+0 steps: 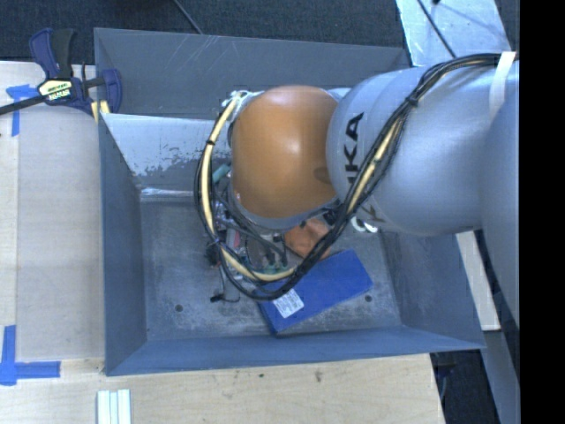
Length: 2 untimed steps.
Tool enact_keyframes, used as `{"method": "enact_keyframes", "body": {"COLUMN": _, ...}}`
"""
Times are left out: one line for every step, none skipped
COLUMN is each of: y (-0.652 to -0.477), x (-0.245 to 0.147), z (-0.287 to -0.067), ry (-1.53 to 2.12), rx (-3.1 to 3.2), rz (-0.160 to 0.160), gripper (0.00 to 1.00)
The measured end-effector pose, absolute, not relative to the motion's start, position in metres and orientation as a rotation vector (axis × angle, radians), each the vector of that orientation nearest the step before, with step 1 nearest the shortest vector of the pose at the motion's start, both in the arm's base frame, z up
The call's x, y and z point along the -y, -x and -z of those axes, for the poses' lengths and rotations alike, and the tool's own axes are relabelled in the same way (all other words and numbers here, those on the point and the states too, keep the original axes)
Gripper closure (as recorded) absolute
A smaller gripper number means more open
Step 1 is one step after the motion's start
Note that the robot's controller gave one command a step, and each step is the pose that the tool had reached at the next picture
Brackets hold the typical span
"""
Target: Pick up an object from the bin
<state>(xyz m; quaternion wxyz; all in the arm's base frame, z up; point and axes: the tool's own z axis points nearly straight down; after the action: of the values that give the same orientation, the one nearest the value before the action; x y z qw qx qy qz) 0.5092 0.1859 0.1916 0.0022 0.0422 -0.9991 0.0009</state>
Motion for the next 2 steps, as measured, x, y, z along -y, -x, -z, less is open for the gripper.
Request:
{"method": "enact_keyframes", "body": {"y": -0.549, "x": -0.193, "z": -0.197, "ry": -0.300, "rx": 3.141, "rz": 0.005, "gripper": 0.00}}
{"method": "enact_keyframes", "body": {"y": -0.571, "x": -0.161, "z": -0.220, "ry": -0.356, "rx": 3.116, "rz": 0.001, "gripper": 0.00}}
